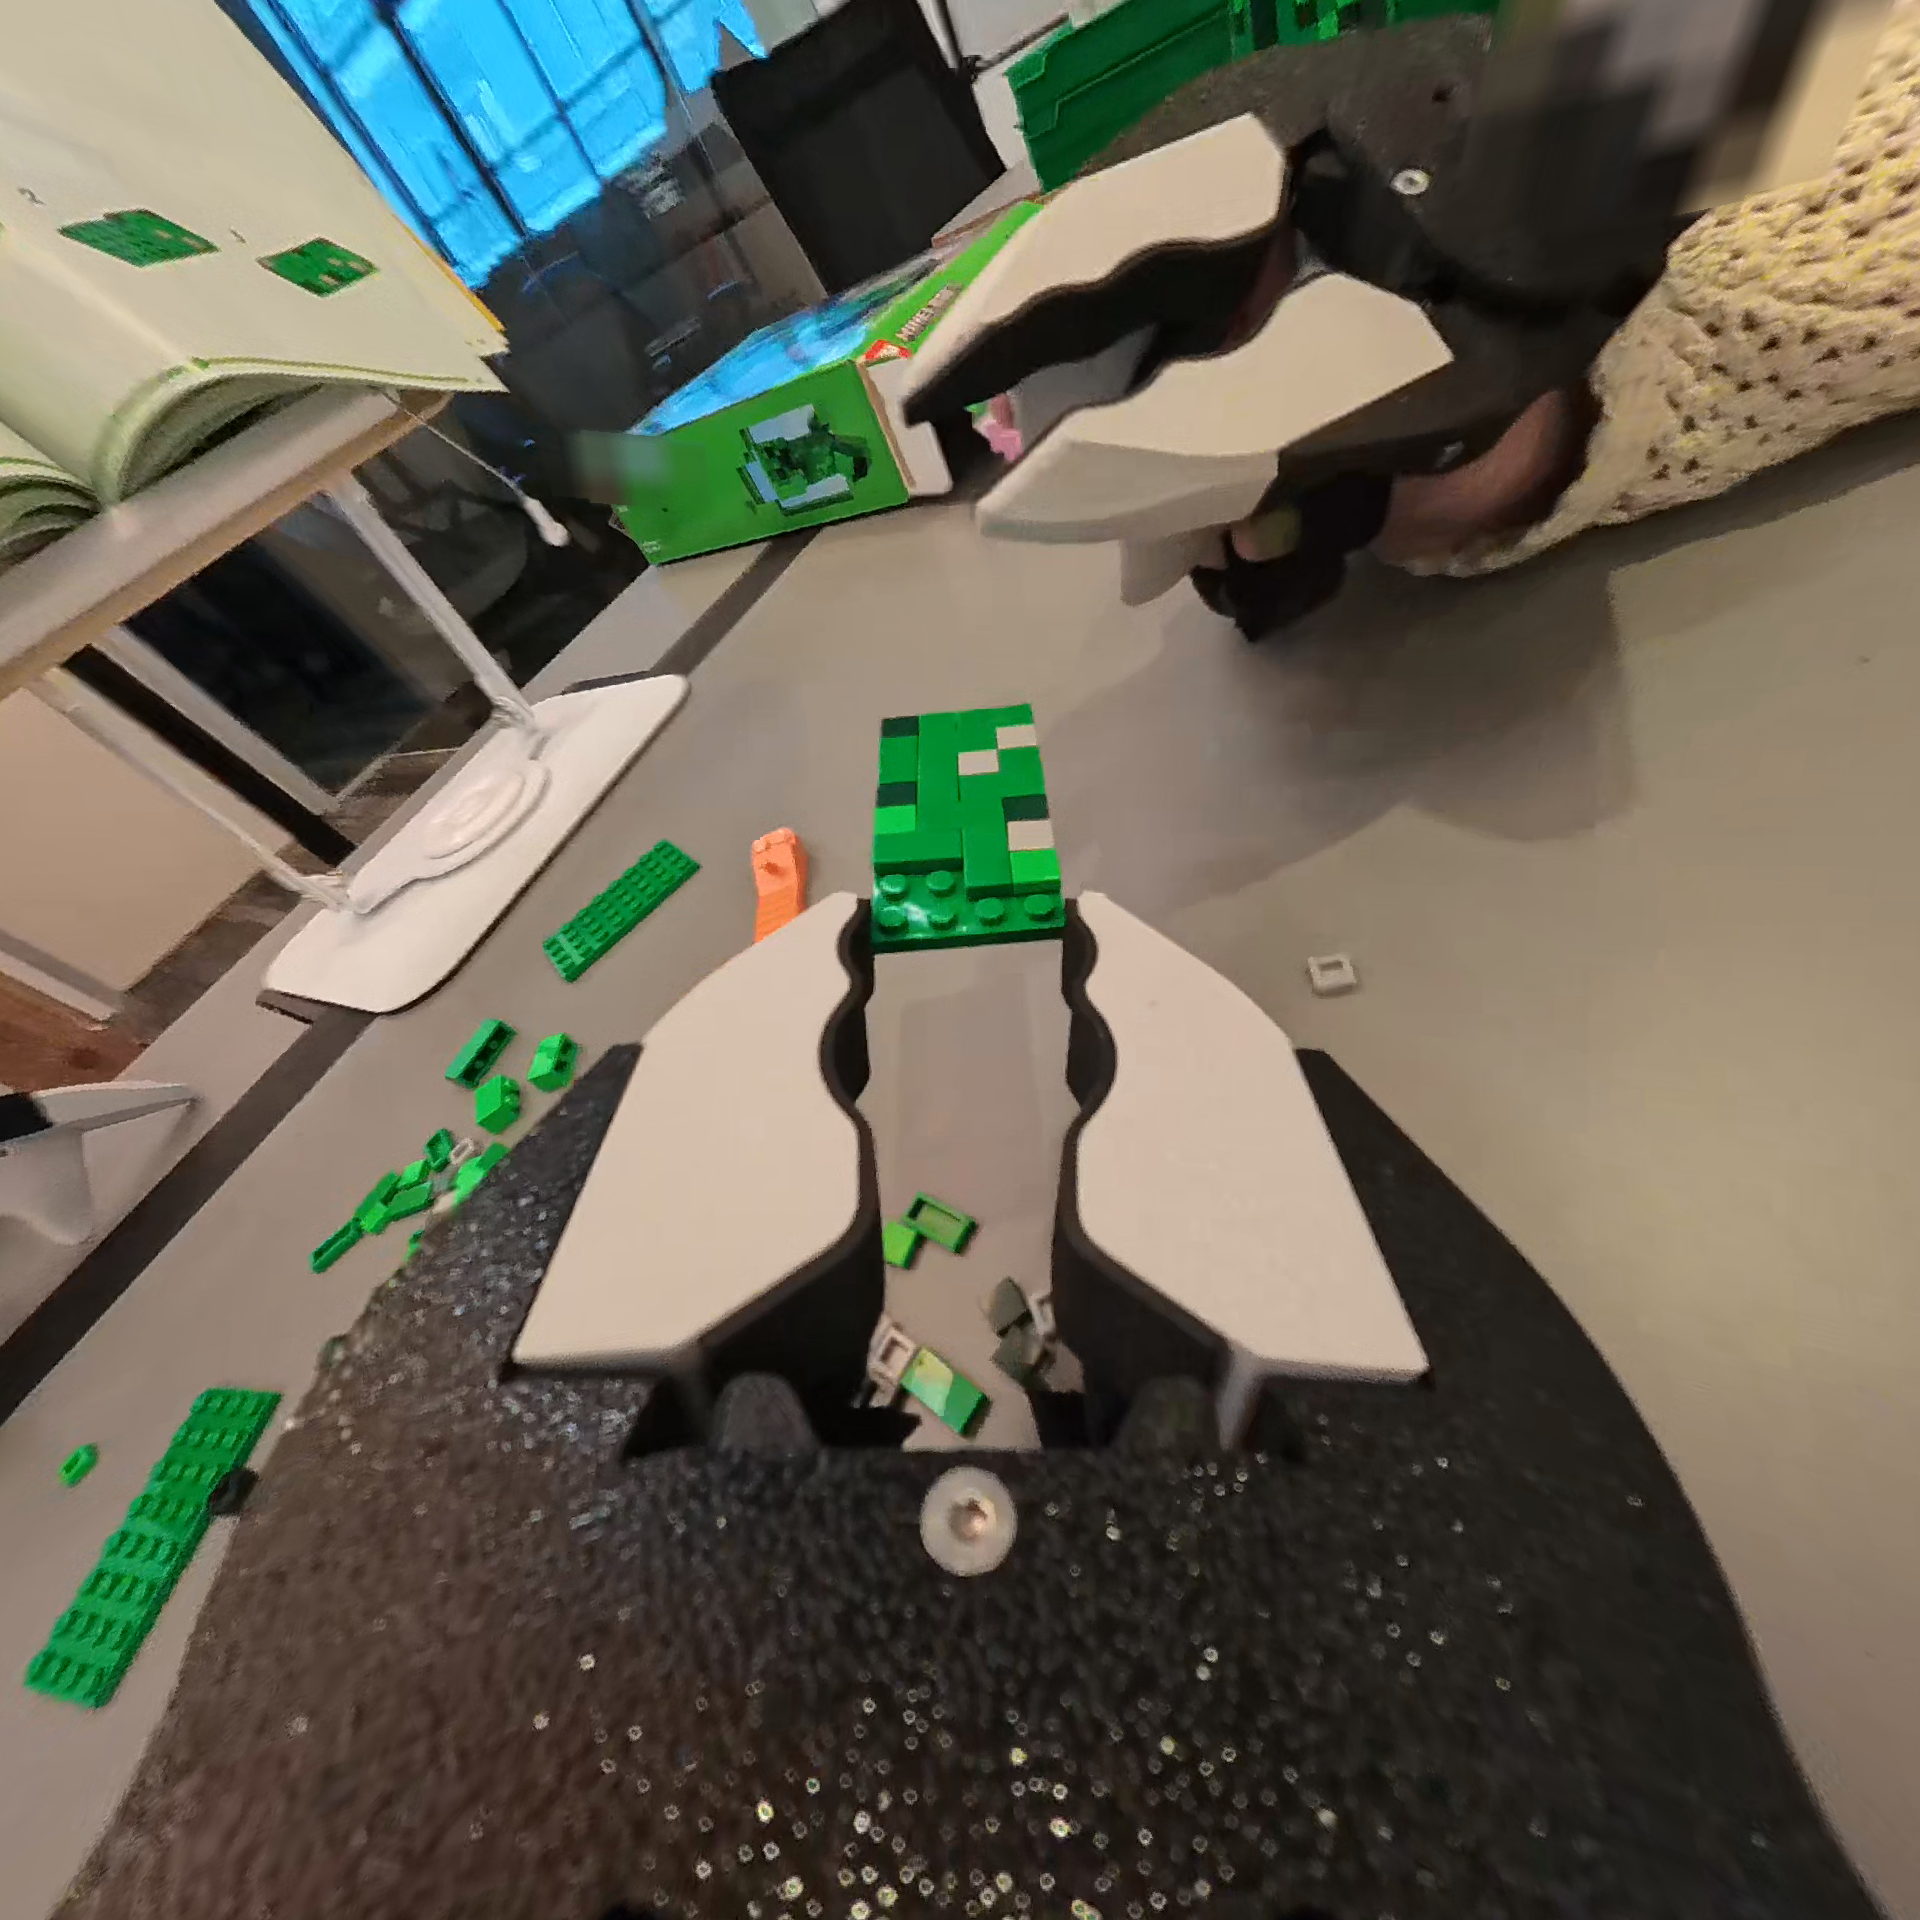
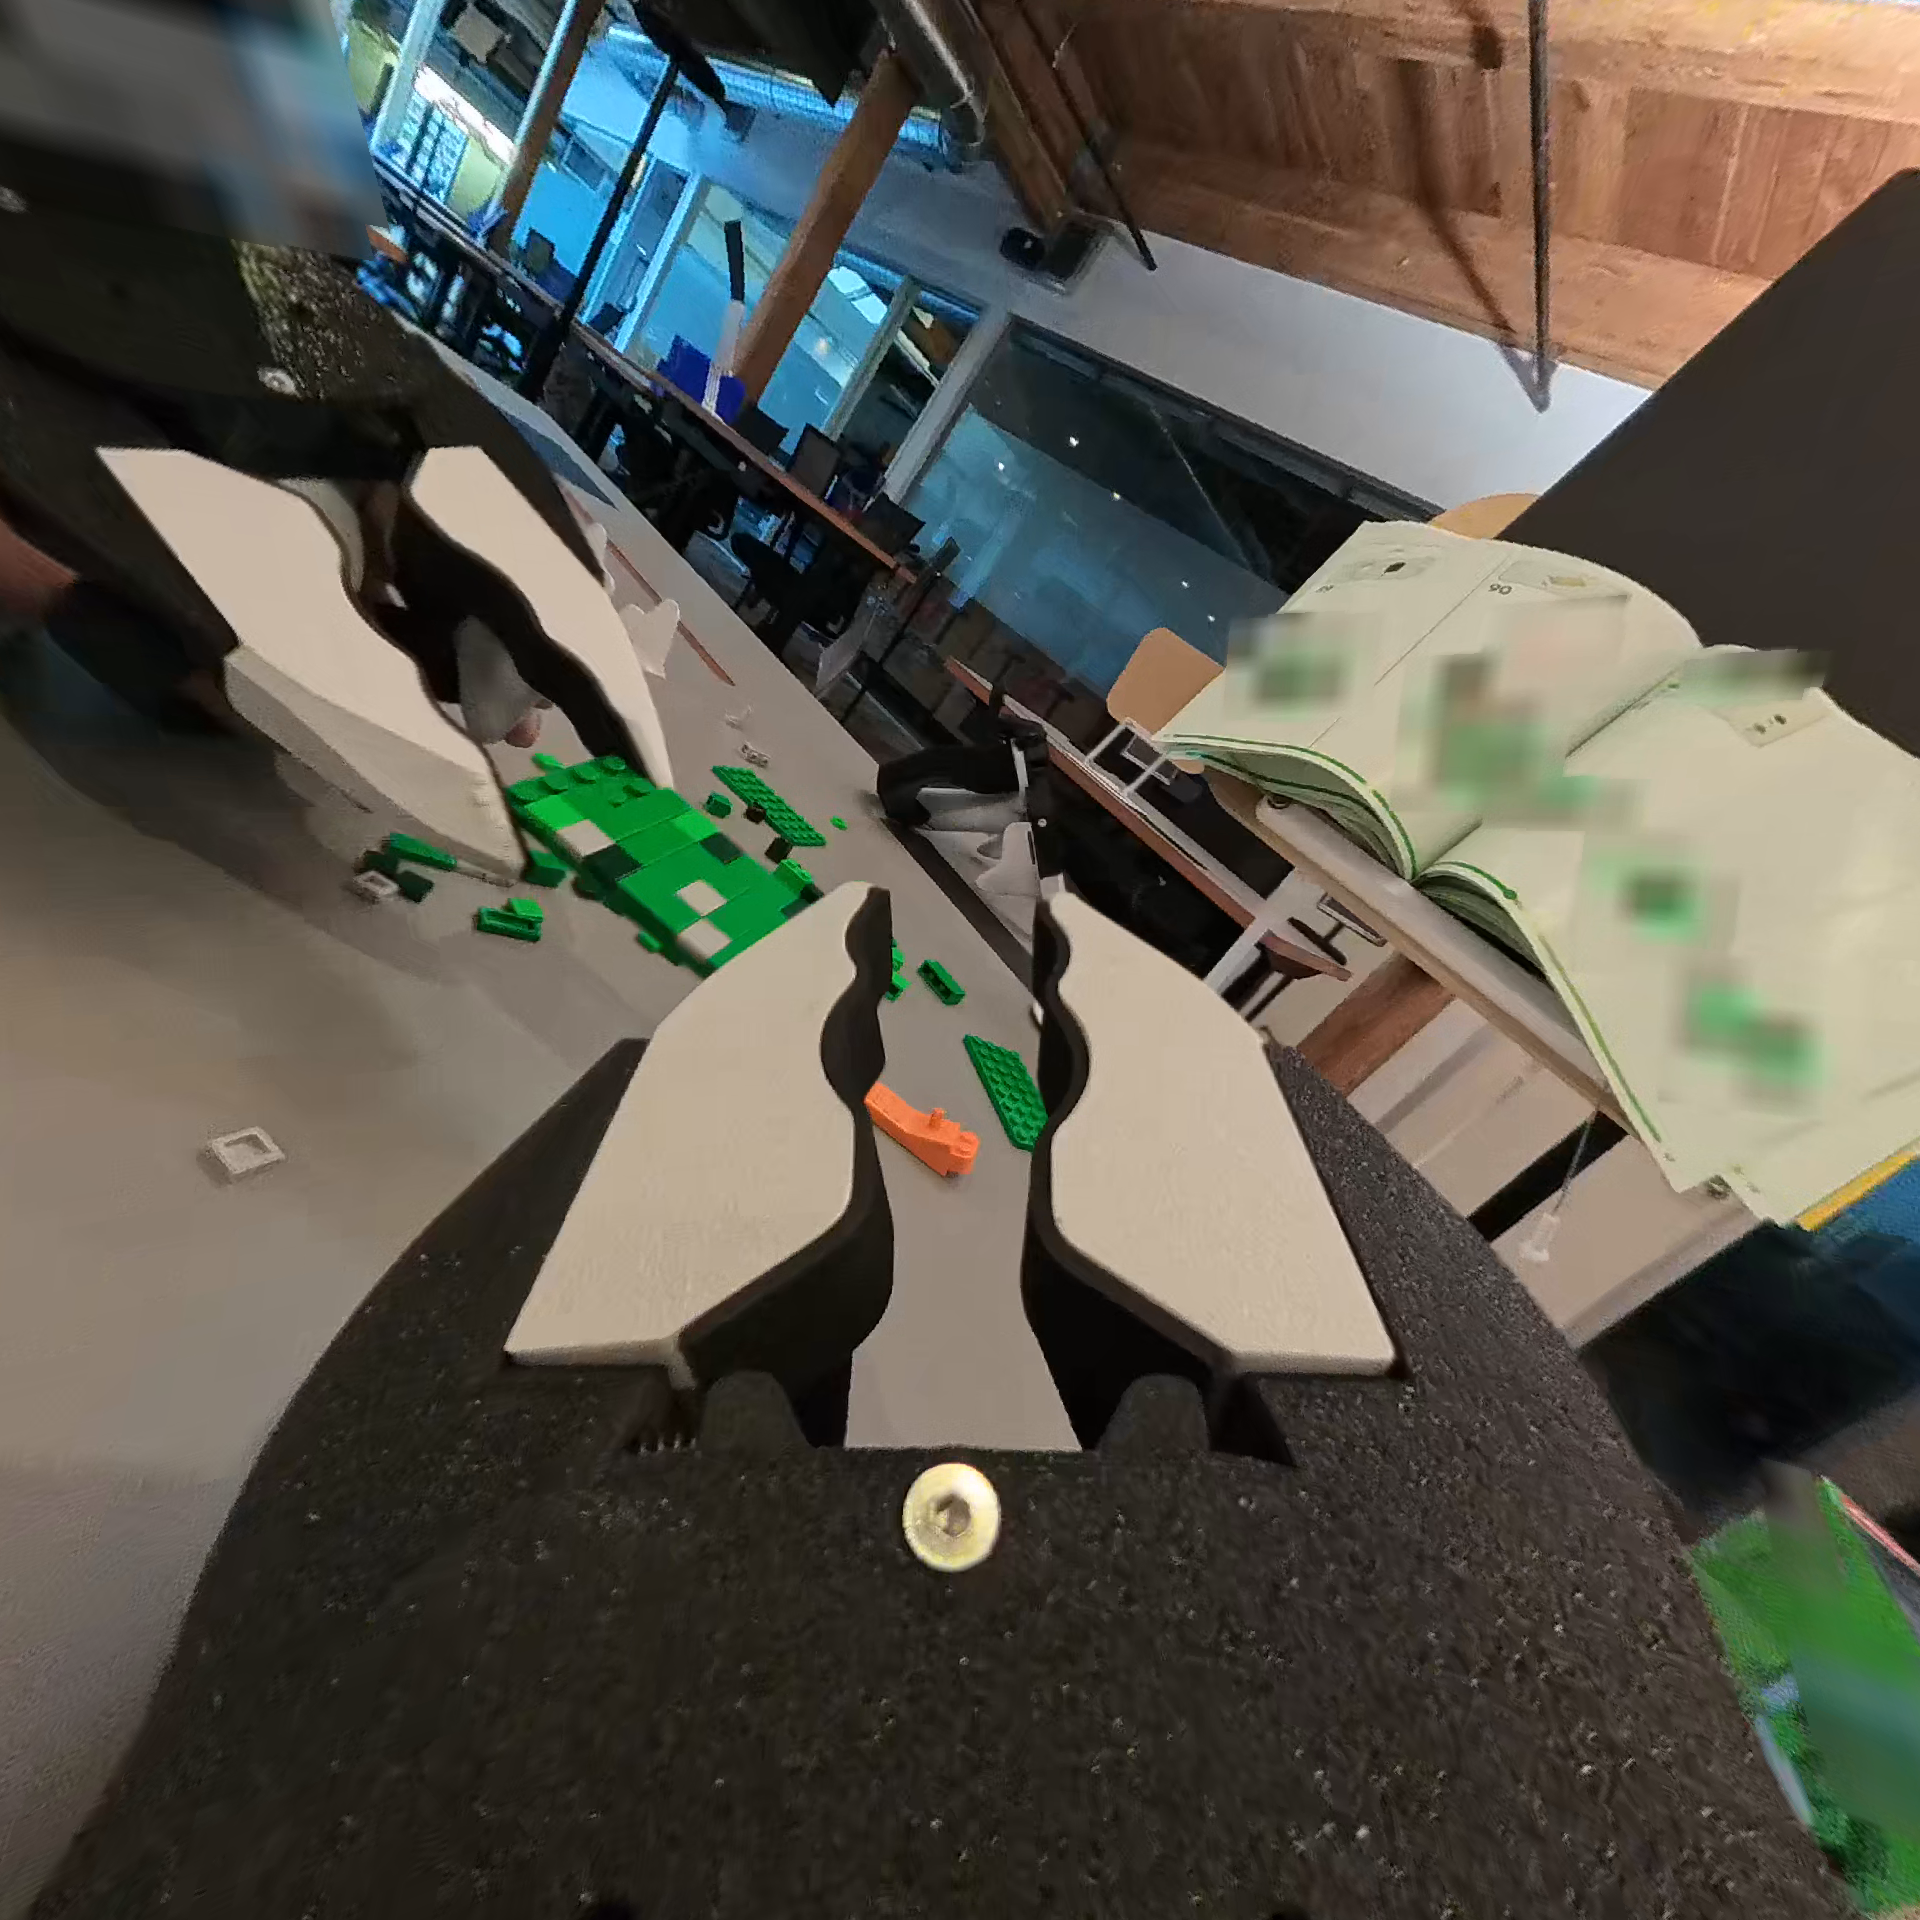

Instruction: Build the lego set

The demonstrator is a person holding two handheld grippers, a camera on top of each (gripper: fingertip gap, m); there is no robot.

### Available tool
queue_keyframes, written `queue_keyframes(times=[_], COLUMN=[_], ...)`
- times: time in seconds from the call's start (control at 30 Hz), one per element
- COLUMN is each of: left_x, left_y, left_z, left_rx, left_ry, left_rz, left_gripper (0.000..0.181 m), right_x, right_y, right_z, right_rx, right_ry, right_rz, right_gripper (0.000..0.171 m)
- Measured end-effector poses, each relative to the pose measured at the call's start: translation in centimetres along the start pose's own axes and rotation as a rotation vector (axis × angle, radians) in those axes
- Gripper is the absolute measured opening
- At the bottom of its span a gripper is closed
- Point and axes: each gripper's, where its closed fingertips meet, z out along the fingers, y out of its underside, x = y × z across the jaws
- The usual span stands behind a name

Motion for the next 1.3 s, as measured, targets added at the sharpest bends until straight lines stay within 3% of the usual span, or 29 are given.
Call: queue_keyframes(times=[0.43,0.7,1.3], left_x=[-2.9,-1.4,-1.5], left_y=[-0.2,-1.2,0.2], left_z=[-0.9,-1.0,-1.1], left_rx=[-0.014,0.033,-0.049], left_ry=[-0.294,-0.235,-0.261], left_rz=[0.02,-0.008,0.091], left_gripper=[0.034,0.034,0.034], right_x=[1.8,1.8,1.5], right_y=[0.8,0.9,0.9], right_z=[0.0,0.0,0.1], right_rx=[0.02,0.018,0.014], right_ry=[0.003,-0.002,-0.018], right_rz=[0.169,0.169,0.163], right_gripper=[0.018,0.015,0.009])
